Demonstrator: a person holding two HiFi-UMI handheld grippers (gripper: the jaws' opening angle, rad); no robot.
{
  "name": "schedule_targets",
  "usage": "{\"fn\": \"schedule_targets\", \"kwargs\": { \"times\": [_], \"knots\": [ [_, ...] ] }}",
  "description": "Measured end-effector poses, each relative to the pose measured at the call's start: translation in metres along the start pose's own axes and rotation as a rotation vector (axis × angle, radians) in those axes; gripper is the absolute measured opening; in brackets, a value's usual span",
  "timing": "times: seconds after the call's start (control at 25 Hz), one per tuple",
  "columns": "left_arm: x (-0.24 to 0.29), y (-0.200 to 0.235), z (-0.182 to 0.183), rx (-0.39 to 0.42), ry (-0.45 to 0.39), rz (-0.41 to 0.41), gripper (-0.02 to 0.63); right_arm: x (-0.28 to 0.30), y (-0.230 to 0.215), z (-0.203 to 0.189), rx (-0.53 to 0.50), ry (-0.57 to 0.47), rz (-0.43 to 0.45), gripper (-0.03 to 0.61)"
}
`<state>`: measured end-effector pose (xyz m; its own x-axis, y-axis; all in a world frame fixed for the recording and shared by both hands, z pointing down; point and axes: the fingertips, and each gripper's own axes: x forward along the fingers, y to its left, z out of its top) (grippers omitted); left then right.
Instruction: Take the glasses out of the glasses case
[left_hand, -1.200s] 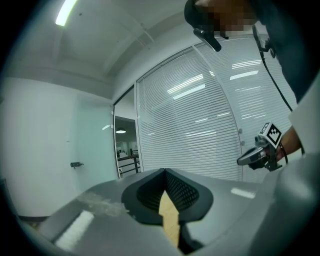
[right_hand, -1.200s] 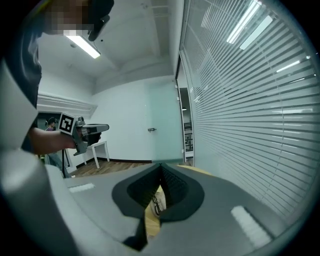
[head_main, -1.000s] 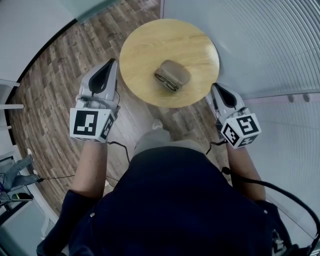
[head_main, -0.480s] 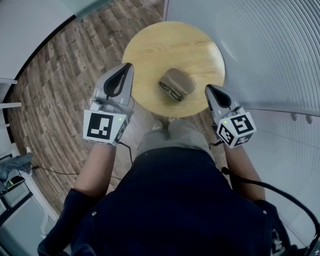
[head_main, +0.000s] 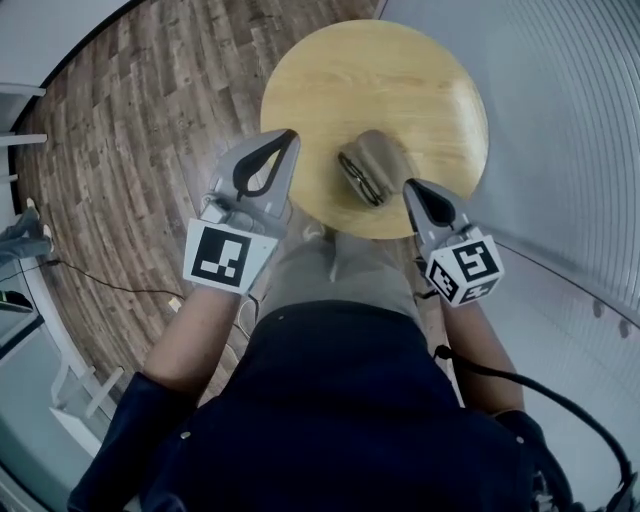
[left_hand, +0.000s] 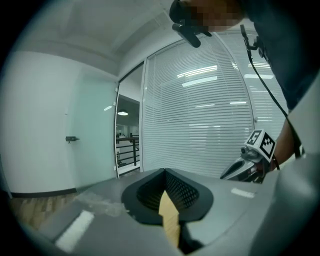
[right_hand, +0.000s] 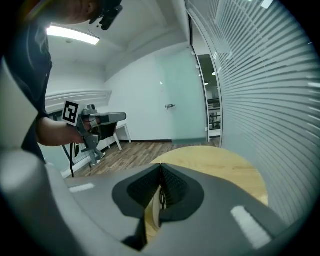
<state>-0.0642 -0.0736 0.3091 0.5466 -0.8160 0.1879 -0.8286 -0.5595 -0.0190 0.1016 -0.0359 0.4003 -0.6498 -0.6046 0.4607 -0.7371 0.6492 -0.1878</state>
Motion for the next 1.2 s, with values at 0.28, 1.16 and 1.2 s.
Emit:
{"fn": "schedule_targets", "kwargs": {
  "times": [0.28, 1.16, 1.2],
  "knots": [
    [-0.027, -0.003, 0.008, -0.069, 0.055, 0.058, 0.003, -0.009, 0.038, -0.014, 0.028, 0.139, 0.092, 0.088],
    [-0.053, -0.04, 0.047, -0.124, 0.117, 0.051, 0.003, -0.054, 0.064, -0.035, 0.067, 0.382, 0.15, 0.127],
    [-0.054, -0.04, 0.046, -0.123, 0.121, 0.052, 0.003, -0.054, 0.065, -0.036, 0.066, 0.386, 0.154, 0.127]
  ]
}}
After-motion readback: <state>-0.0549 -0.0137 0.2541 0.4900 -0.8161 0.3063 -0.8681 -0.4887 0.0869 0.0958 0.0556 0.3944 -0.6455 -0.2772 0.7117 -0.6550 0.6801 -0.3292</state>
